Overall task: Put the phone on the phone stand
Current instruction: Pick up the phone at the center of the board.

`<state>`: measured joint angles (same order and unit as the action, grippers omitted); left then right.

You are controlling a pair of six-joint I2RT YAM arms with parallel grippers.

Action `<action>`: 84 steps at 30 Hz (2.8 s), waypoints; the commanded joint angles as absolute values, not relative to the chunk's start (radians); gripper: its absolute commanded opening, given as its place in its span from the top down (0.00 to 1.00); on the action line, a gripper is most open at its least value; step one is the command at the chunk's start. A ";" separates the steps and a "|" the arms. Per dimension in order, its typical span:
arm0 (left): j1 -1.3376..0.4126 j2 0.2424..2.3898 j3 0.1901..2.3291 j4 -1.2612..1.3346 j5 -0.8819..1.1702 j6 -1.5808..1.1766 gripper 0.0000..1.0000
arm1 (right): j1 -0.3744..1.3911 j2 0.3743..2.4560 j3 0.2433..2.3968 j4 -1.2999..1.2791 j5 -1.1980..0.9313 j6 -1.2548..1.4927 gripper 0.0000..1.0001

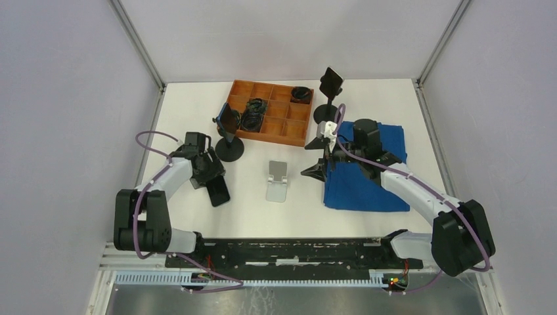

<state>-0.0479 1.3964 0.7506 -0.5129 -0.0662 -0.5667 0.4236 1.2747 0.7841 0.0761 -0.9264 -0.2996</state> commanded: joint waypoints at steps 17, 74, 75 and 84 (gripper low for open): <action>-0.123 1.068 0.572 -0.394 0.059 -0.767 0.60 | 0.602 1.255 0.512 0.792 -1.011 0.222 0.02; -0.678 0.975 0.436 -0.055 -0.043 -1.093 0.60 | 0.978 1.627 0.583 0.632 -0.346 0.462 0.54; -0.687 0.977 0.439 -0.054 -0.049 -1.096 0.60 | 0.976 1.626 0.583 0.634 -0.351 0.463 0.59; -0.721 0.959 0.446 -0.036 -0.062 -1.083 0.58 | 0.955 1.618 0.583 0.652 -0.417 0.505 0.89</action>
